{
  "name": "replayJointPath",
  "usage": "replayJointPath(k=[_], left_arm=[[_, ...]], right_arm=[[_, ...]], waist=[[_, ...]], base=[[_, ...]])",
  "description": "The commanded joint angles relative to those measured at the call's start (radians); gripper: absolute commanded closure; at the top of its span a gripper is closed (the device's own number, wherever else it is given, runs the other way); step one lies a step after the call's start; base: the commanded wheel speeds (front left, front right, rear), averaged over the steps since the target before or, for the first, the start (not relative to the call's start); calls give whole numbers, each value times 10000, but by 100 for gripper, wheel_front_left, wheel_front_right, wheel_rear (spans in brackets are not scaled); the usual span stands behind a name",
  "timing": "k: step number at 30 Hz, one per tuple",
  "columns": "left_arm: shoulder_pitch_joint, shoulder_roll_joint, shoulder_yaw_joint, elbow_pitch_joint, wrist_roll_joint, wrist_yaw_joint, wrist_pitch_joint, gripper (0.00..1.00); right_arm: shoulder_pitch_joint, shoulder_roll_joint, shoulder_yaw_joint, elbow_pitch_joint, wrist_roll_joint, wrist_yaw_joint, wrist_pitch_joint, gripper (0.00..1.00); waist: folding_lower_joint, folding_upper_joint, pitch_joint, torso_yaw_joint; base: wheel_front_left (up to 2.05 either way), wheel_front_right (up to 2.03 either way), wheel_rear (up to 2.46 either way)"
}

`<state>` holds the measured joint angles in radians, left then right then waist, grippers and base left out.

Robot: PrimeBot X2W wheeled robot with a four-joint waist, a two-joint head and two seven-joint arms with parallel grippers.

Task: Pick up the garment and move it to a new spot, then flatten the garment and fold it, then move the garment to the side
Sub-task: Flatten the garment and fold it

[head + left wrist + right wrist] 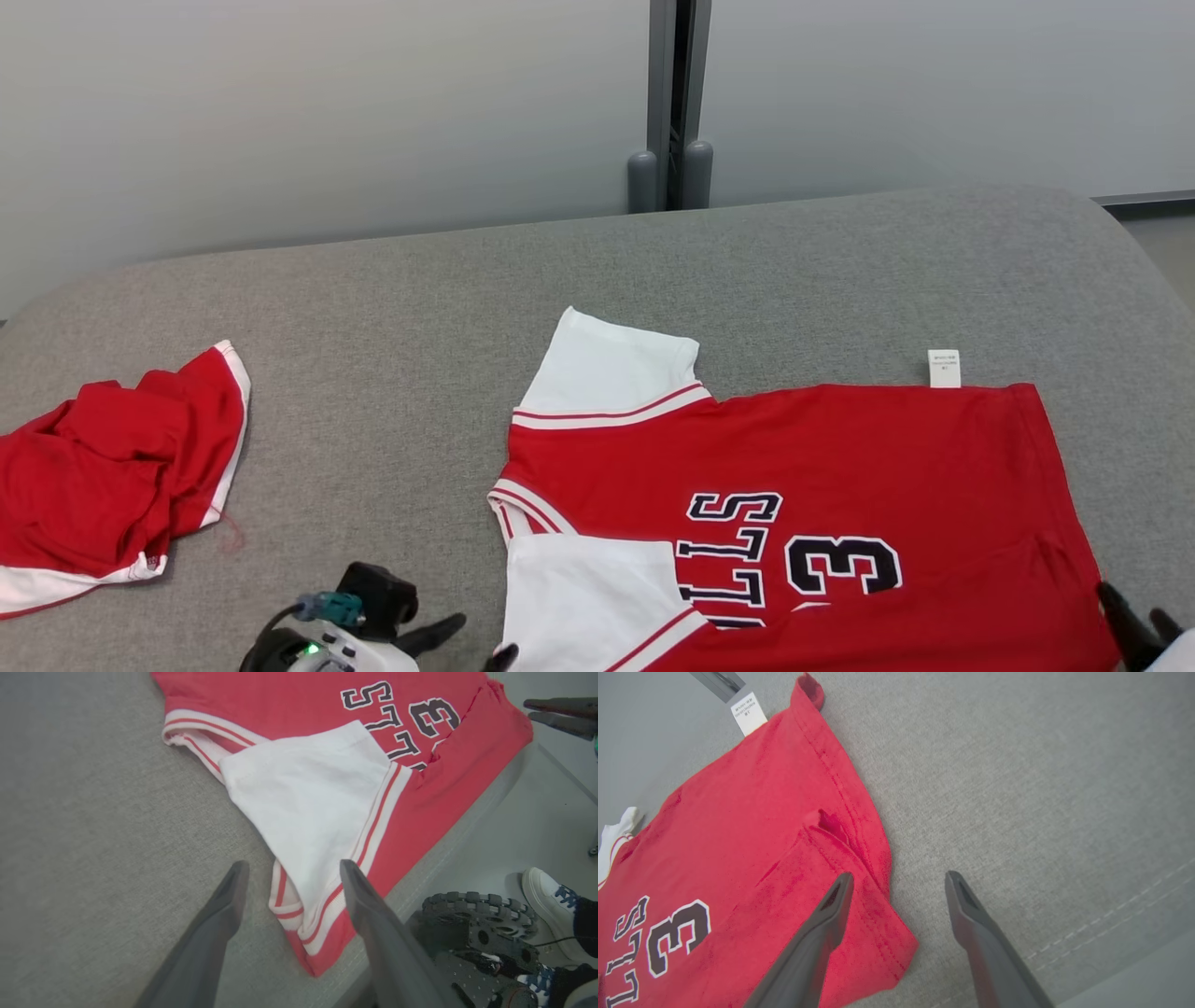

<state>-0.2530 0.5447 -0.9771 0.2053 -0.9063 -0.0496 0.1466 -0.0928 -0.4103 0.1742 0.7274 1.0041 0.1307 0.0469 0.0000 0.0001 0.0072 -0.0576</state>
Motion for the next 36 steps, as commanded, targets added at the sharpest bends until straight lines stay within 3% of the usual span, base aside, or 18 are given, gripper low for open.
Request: replayJointPath(k=[1,8,12,16,18,22,27,36], left_arm=[[-102,-11,189,-24,23,134,-226,0],[-482,-576,1285,291,237,839,-2287,0],[-670,-1187,1762,804,393,1101,-3571,0],[-800,-1851,2538,1365,814,1321,-4077,0],[-696,-2366,3475,1222,1258,1377,-4111,0],[-144,-3077,4921,961,2959,1175,-4109,0],[371,-4036,6376,905,4456,600,-4111,0],[364,-4775,7374,1386,5847,-392,-4113,0]], right_arm=[[-240,-106,-148,-101,-248,1,-238,0],[-986,115,-210,-1315,-1843,1,-1918,0],[-1240,281,-69,-1888,-2846,1,-2815,0],[-1347,642,-131,-2258,-3894,1,-3110,0],[-1339,867,-323,-2503,-4389,1,-3143,0],[-1153,1451,-931,-3177,-5346,1,-3140,0],[-999,1960,-1287,-3188,-6264,1,-3144,0],[-2016,2320,-2001,-1681,-6383,1,-3145,0]], waist=[[0,-1,40,40],[0,-1,165,221],[0,-1,210,315],[0,-1,277,345],[0,-1,350,357],[0,-1,566,291],[0,-1,824,183],[0,-1,1288,201]], base=[[0,0,0],[0,0,0],[0,0,0],[0,0,0],[0,0,0],[0,0,0],[0,0,0],[0,0,0]])
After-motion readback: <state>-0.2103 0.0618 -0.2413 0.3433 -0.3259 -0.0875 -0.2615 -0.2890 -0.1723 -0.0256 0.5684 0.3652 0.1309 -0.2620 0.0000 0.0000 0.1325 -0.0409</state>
